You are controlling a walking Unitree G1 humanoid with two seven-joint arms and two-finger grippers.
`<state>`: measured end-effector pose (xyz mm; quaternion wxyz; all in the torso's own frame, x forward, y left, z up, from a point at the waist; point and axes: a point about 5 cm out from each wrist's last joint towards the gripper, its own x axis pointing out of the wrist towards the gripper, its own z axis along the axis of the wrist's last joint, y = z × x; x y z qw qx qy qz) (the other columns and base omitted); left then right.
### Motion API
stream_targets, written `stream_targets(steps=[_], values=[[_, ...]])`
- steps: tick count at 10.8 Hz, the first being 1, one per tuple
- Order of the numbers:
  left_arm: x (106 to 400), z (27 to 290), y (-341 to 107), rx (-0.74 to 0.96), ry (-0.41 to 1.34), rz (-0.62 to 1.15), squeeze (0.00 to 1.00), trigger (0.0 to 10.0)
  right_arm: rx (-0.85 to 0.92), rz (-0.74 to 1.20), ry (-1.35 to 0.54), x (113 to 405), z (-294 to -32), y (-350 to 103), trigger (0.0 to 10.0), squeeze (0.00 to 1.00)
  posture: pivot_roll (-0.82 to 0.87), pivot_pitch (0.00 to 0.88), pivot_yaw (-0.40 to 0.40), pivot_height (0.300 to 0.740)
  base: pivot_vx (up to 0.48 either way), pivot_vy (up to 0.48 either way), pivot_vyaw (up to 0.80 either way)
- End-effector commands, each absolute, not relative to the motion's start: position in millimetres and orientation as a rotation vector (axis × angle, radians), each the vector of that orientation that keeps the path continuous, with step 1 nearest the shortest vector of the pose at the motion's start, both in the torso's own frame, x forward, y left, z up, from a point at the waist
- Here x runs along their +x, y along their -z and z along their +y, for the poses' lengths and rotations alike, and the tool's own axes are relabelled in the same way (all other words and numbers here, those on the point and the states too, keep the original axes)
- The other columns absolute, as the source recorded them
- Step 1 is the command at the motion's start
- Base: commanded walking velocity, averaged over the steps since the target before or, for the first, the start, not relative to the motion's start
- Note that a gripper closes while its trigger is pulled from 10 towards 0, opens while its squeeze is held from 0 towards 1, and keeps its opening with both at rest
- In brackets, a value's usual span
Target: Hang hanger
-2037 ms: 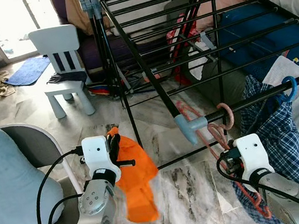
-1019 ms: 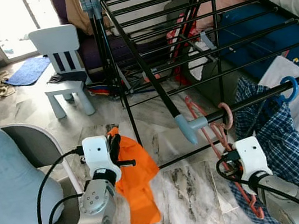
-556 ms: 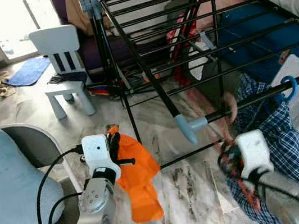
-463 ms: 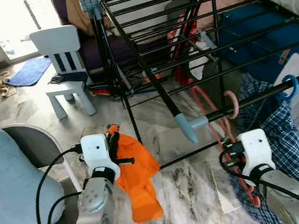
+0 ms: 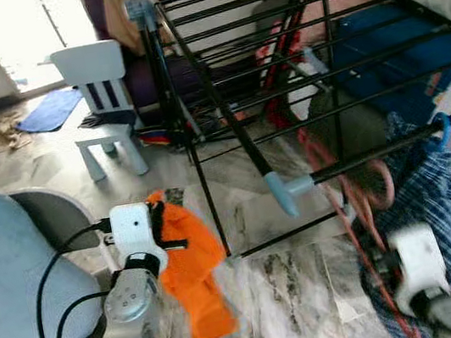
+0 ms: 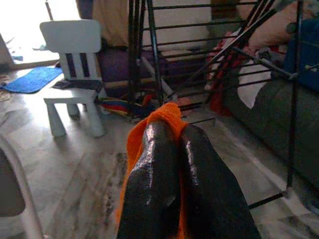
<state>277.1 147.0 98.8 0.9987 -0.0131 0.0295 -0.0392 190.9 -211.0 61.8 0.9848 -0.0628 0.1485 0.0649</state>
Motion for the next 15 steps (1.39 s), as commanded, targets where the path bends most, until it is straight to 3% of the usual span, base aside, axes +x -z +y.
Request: stream_targets(steps=[1,9,15], values=[[277.4,148.7,-103.9,-0.014,0.065,0.037,0.0,10.0,-0.137,0.264,-0.132,193.6,-213.3,-66.1,0.0,0.0,-0.16,0.0,0.059,0.74,0.0,0.0,0.0],[278.5,139.1,-100.4,0.027,0.08,0.04,0.0,10.0,-0.138,0.163,-0.228,231.5,-183.7,-63.4,0.0,0.0,-0.13,0.0,0.078,0.74,-0.069,0.0,0.0],[283.4,134.0,-98.1,0.033,0.107,0.052,0.0,10.0,-0.117,0.162,-0.195,225.2,-177.5,-60.0,0.0,0.0,-0.16,0.0,0.104,0.74,-0.276,0.0,0.0]])
